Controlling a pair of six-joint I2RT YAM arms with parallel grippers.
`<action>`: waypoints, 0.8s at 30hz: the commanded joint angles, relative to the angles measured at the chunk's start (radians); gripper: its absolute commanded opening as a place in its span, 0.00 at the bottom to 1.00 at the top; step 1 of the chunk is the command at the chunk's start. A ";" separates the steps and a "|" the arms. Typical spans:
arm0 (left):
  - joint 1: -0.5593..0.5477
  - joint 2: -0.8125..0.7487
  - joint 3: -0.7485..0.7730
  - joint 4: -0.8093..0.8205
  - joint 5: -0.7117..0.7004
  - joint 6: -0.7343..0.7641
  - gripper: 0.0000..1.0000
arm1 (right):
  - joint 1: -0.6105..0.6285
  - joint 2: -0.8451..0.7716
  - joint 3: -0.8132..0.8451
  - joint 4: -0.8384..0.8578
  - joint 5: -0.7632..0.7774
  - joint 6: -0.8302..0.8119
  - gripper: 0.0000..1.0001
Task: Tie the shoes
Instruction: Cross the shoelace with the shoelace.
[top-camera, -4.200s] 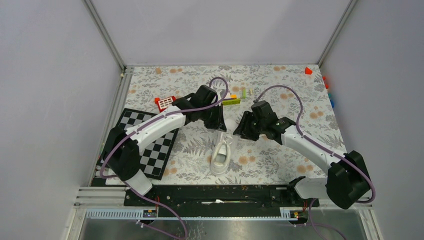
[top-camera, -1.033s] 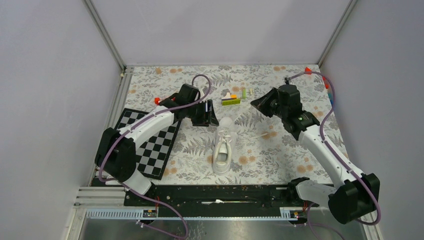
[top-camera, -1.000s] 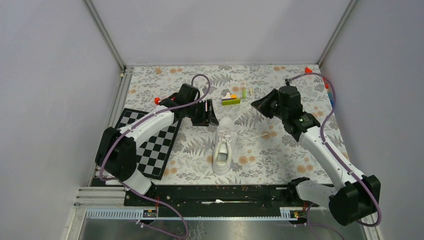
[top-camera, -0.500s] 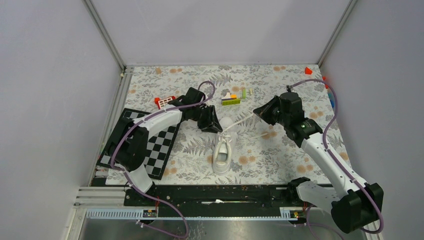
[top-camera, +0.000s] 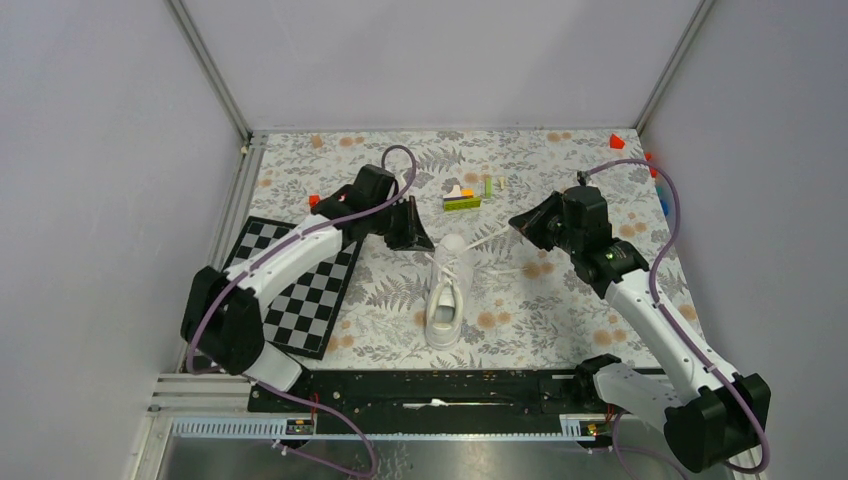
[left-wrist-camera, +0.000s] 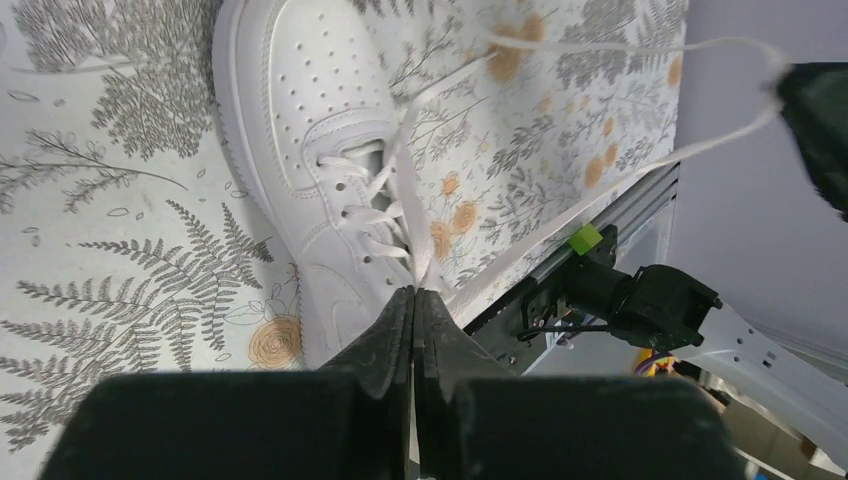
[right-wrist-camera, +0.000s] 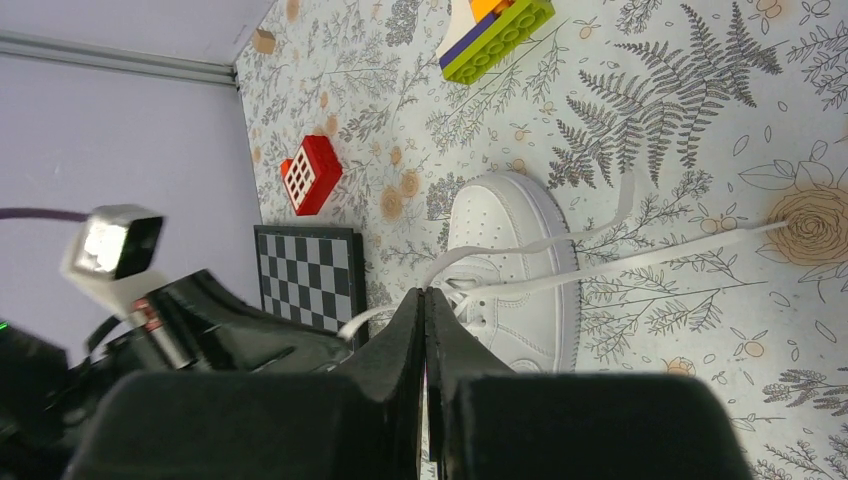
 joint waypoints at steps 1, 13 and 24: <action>0.000 -0.080 0.037 -0.025 -0.083 0.049 0.00 | -0.004 -0.019 -0.005 -0.004 0.022 -0.011 0.00; -0.040 -0.353 -0.240 0.068 -0.202 -0.082 0.01 | -0.004 -0.015 -0.006 -0.004 0.005 -0.014 0.00; -0.067 -0.365 -0.209 -0.047 -0.346 -0.028 0.74 | -0.003 -0.014 -0.012 0.000 -0.003 -0.013 0.00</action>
